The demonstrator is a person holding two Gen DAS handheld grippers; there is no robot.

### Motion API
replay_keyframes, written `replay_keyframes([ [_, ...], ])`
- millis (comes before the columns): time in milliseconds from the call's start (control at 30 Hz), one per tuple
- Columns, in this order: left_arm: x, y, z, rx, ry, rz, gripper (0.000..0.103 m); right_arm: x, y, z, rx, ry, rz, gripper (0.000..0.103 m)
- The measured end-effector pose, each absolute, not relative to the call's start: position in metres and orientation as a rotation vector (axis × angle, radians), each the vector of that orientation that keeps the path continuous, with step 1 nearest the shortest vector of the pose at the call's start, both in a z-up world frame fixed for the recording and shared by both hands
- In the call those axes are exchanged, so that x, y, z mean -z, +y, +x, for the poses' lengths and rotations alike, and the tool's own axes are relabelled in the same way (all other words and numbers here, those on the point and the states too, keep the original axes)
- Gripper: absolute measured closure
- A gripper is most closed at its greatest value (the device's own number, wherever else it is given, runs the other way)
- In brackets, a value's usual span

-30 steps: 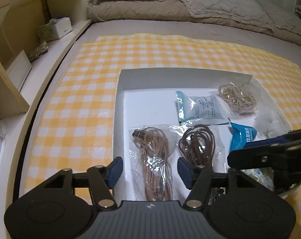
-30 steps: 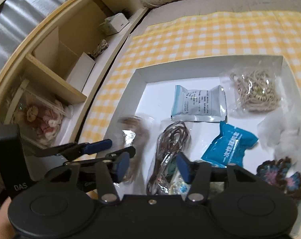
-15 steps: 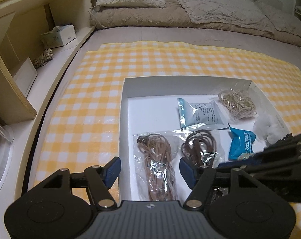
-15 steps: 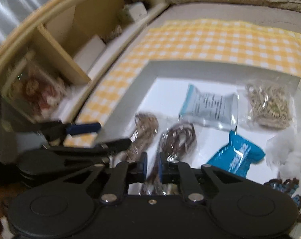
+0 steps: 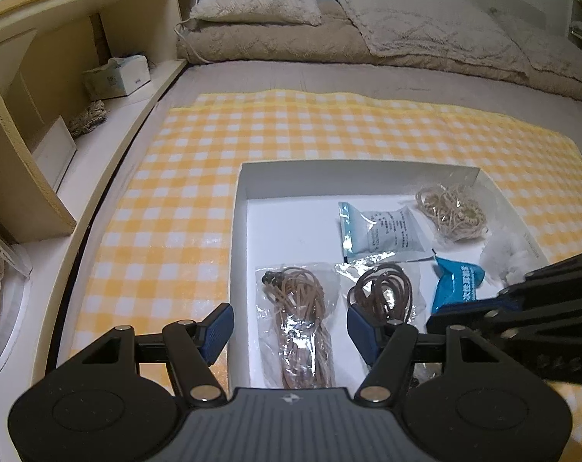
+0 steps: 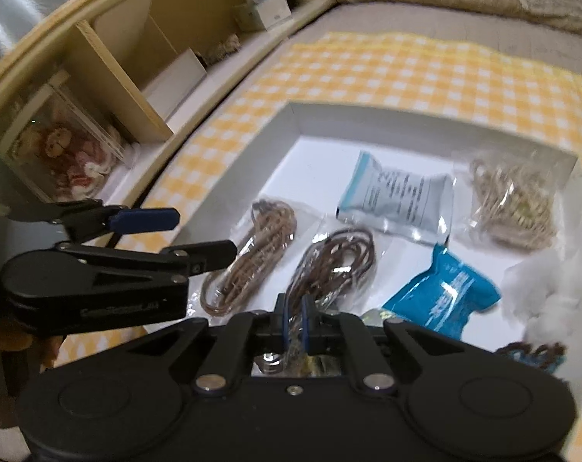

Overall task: Organize soft objects
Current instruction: 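Open both tools to set the bagged cords down inside the box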

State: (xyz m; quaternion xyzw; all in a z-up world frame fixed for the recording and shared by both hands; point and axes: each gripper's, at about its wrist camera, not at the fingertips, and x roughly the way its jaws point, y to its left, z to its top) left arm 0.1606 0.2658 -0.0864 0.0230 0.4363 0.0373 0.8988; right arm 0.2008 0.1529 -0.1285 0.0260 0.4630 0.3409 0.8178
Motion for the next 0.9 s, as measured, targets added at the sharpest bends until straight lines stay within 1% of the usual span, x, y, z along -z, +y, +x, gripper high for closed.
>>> replay_keyframes([
  [33,0.084,0.265,0.159,-0.079,0.897,0.044,0.036,0.124,0.151,0.199,-0.726,0.975,0.054,0.095],
  [100,0.079,0.263,0.157,-0.079,0.884,0.038,0.031,0.116,0.144,0.196,-0.723,0.952,0.057,0.095],
  [267,0.065,0.256,0.148,-0.077,0.850,0.024,0.028,0.097,0.129,0.189,-0.711,0.895,0.044,0.092],
  [333,0.058,0.253,0.142,-0.082,0.833,0.016,0.024,0.090,0.122,0.186,-0.704,0.869,0.044,0.086],
  [400,0.052,0.250,0.137,-0.091,0.815,0.007,0.021,0.082,0.116,0.183,-0.697,0.839,0.042,0.076],
  [467,0.047,0.248,0.132,-0.100,0.803,-0.001,0.018,0.076,0.110,0.180,-0.682,0.807,0.031,0.071],
  [533,0.042,0.247,0.128,-0.109,0.789,-0.012,0.013,0.071,0.103,0.178,-0.668,0.785,0.024,0.065],
  [600,0.037,0.247,0.123,-0.107,0.777,-0.031,0.003,0.067,0.097,0.176,-0.650,0.765,0.010,0.056],
  [667,0.033,0.247,0.118,-0.113,0.761,-0.046,0.000,0.062,0.091,0.172,-0.636,0.745,-0.003,0.050],
  [700,0.030,0.247,0.116,-0.118,0.753,-0.050,0.000,0.060,0.088,0.171,-0.628,0.736,-0.010,0.046],
  [833,0.019,0.244,0.107,-0.137,0.720,-0.064,0.000,0.052,0.076,0.164,-0.605,0.702,-0.022,0.036],
  [867,0.015,0.243,0.104,-0.139,0.710,-0.073,0.000,0.049,0.073,0.162,-0.602,0.691,-0.022,0.032],
  [900,0.012,0.242,0.101,-0.139,0.698,-0.084,0.000,0.046,0.070,0.159,-0.598,0.680,-0.023,0.025],
])
